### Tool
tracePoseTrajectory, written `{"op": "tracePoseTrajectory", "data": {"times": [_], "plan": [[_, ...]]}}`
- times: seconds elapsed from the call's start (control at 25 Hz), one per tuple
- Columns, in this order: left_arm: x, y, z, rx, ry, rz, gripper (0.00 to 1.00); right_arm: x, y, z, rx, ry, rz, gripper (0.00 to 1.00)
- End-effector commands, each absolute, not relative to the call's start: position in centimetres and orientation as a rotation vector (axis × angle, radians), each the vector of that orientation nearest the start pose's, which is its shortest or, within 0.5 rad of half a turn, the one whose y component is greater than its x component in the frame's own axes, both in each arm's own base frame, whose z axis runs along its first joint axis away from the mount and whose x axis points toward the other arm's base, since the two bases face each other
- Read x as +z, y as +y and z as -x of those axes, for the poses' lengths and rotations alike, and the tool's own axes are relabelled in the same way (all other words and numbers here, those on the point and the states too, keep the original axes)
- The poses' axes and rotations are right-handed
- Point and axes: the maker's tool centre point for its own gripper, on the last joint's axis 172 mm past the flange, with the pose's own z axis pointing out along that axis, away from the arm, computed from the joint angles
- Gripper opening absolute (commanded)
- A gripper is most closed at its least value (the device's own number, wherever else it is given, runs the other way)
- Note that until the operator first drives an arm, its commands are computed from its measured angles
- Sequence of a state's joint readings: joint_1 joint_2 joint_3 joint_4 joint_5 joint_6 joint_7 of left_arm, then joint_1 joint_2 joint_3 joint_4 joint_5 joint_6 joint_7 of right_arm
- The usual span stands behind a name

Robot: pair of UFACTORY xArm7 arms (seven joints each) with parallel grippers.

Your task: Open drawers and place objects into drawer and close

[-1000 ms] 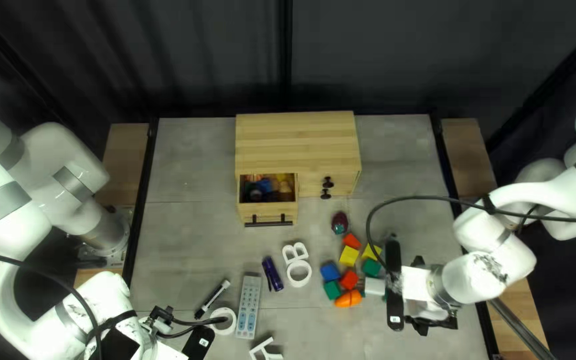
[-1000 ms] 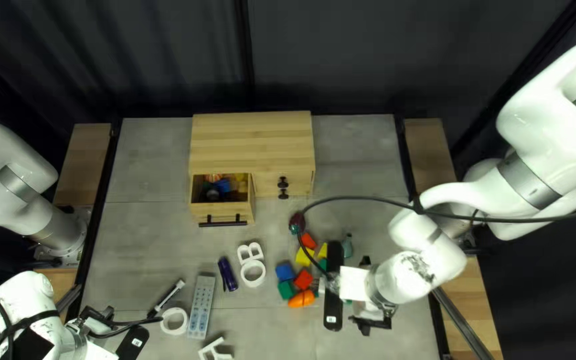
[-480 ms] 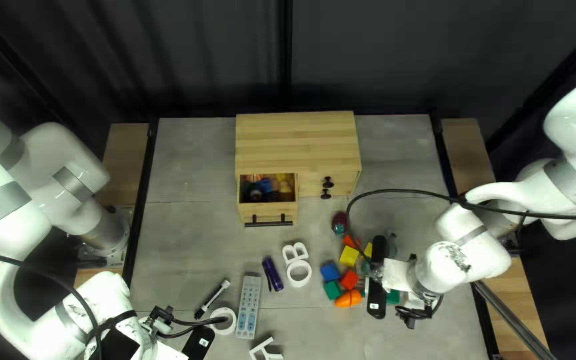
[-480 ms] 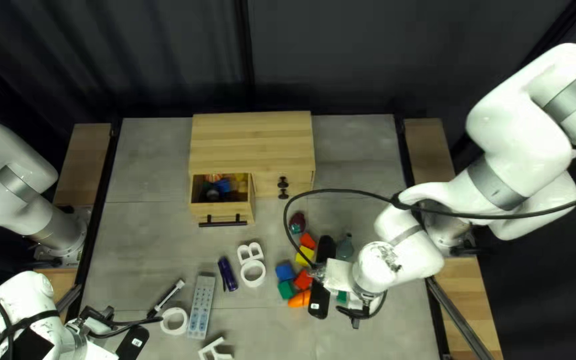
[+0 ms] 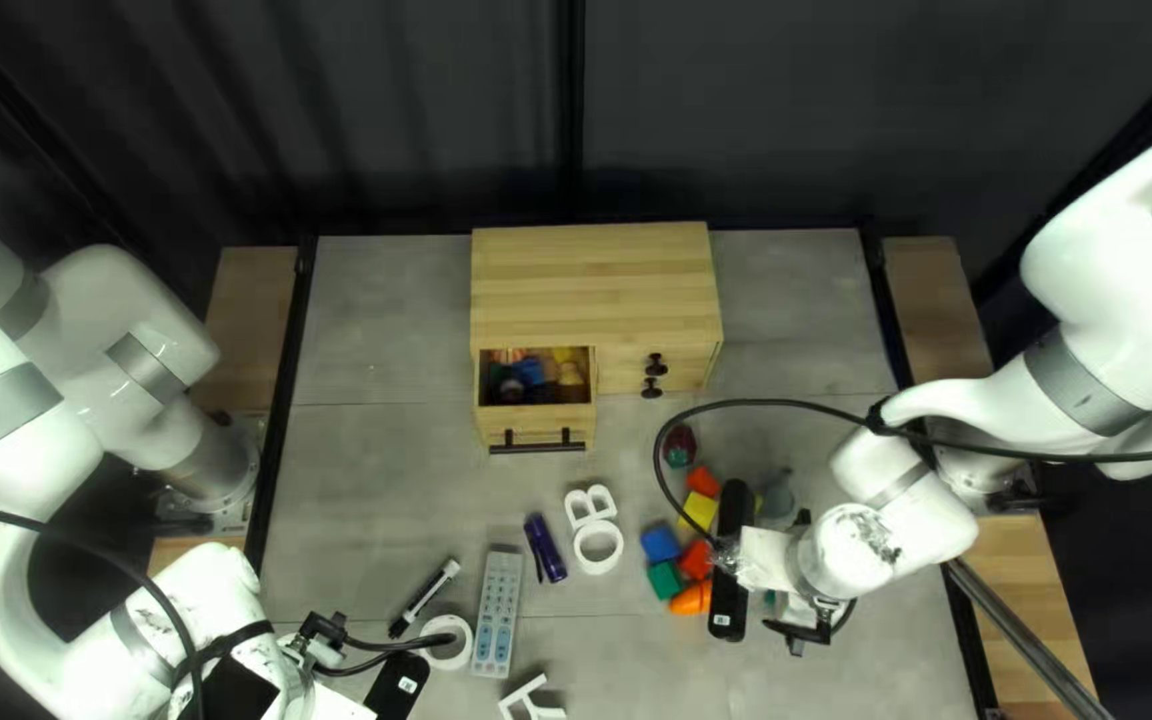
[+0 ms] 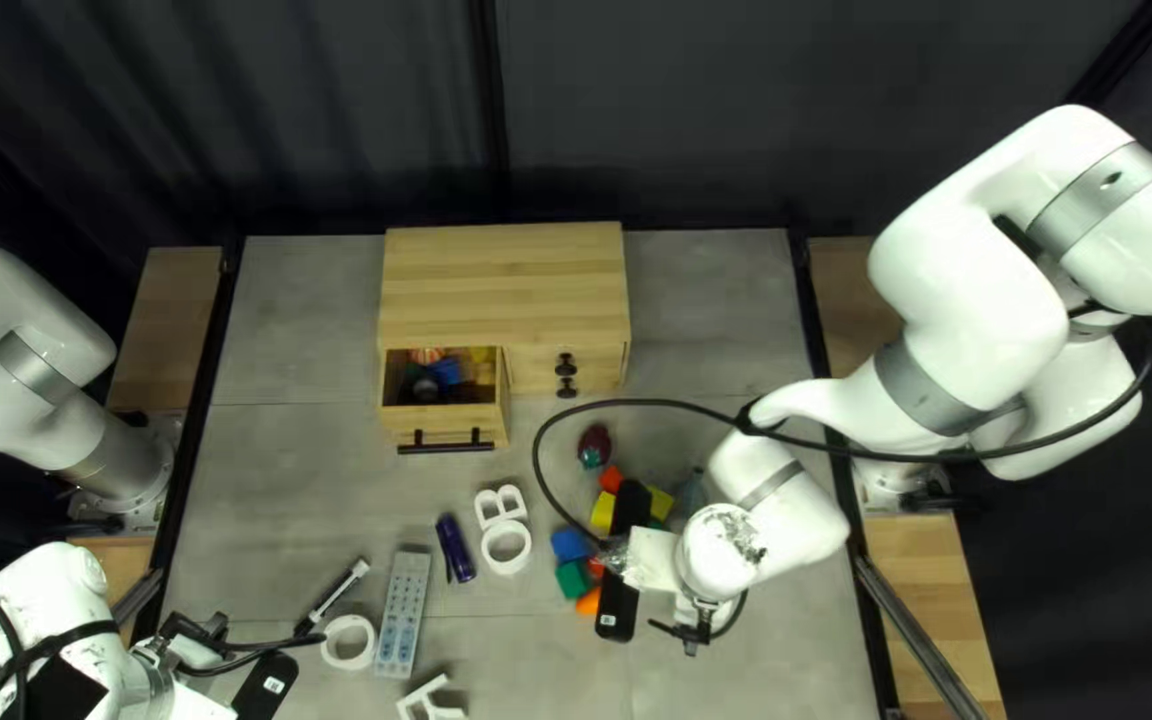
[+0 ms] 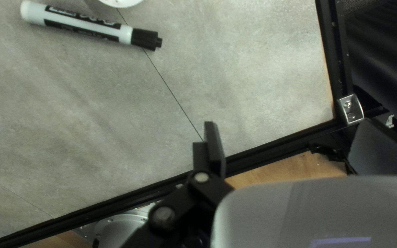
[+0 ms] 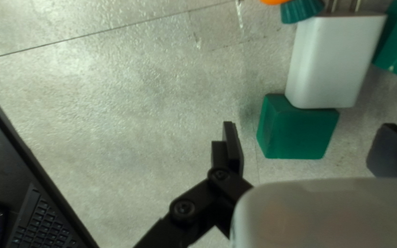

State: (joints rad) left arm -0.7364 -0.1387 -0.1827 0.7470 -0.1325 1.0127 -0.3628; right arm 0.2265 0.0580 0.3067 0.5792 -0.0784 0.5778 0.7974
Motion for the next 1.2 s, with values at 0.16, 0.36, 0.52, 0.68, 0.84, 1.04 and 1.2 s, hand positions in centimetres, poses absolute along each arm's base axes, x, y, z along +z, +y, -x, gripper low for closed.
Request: {"op": "tracePoseTrajectory", "data": {"times": [0.16, 0.36, 0.52, 0.68, 0.84, 1.04, 1.2], "plan": [[13.1, -30.5, -20.7, 0.238, 0.735, 3.034, 1.0, 2.2, 18.6, -32.0, 0.006, 0.292, 3.174, 1.0], [13.1, -30.5, -20.7, 0.238, 0.735, 3.034, 1.0, 1.8, 18.8, -31.9, -0.01, 0.281, 3.167, 0.06], [13.1, -30.5, -20.7, 0.238, 0.735, 3.034, 1.0, 2.8, 18.8, -31.8, -0.013, 0.282, 3.173, 0.03], [13.1, -30.5, -20.7, 0.238, 0.735, 3.034, 1.0, 5.4, 19.0, -32.4, -0.016, 0.279, 3.195, 0.03], [13.1, -30.5, -20.7, 0.238, 0.735, 3.034, 1.0, 9.4, 18.9, -33.5, -0.027, 0.264, 3.238, 0.03], [13.1, -30.5, -20.7, 0.238, 0.735, 3.034, 1.0, 16.1, 16.3, -36.8, -0.083, 0.217, 3.331, 0.03], [13.1, -30.5, -20.7, 0.238, 0.735, 3.034, 1.0, 20.8, 12.1, -42.1, -0.159, 0.12, 3.44, 0.03]]}}
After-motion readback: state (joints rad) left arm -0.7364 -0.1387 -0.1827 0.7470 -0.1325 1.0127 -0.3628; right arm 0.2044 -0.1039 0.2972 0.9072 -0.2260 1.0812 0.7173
